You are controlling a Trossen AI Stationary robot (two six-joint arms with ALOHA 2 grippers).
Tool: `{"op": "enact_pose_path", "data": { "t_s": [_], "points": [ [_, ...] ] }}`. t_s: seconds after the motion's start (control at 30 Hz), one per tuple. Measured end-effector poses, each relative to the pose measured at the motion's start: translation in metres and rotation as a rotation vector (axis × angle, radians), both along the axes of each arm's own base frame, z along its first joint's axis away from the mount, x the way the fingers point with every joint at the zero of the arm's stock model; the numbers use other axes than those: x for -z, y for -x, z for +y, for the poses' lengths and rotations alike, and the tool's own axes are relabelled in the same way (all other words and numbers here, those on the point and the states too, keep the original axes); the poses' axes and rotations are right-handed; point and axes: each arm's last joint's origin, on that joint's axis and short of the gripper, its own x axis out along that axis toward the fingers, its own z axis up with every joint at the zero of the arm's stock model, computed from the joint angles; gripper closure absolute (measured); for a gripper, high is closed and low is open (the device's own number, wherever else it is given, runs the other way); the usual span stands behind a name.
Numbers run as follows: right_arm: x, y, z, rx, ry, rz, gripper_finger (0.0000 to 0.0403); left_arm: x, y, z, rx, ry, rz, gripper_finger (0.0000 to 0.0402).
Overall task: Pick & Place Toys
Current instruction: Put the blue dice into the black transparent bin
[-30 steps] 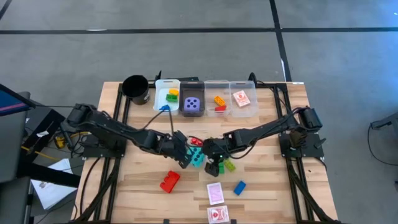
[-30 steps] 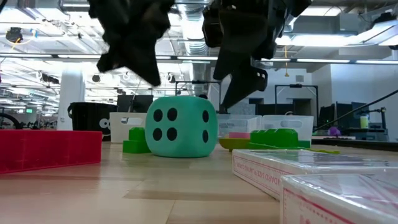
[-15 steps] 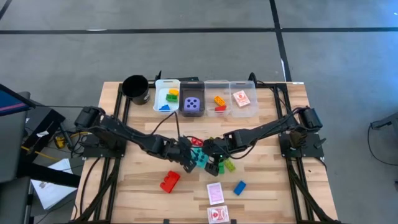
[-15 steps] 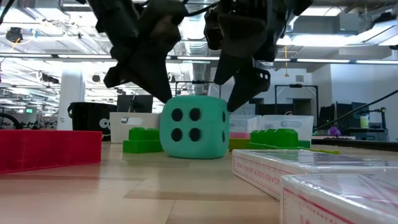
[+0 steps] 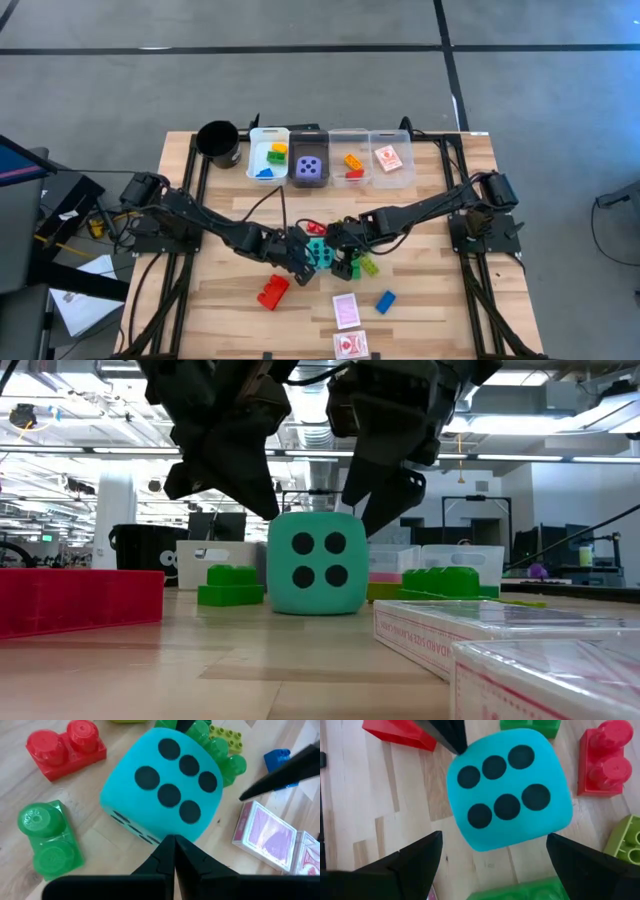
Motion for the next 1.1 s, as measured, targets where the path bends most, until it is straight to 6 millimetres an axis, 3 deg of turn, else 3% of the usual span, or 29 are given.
{"op": "enact_pose_path", "data": {
  "t_s": [0.2, 0.4, 0.67, 1.1],
  "points": [
    [-0.001, -0.001, 0.0, 0.002, -0.016, -0.015, 0.0053, 0.0, 0.0, 0.0, 0.0, 0.0, 0.001, 0.0401],
    [0.0, 0.0, 0.002, -0.114, -0.069, 0.004, 0.0052, -0.001, 0.001, 0.0, -0.023, 0.025, 0.0, 0.0401],
    [0.0, -0.001, -0.01, -0.083, -0.063, 0.013, 0.0008, -0.001, 0.0, 0.0, -0.049, 0.036, -0.01, 0.0401],
    [0.0, -0.004, -0.028, -0.1, -0.018, -0.003, 0.0004, -0.001, 0.0, 0.0, -0.05, 0.036, -0.01, 0.0401]
  ]
}}
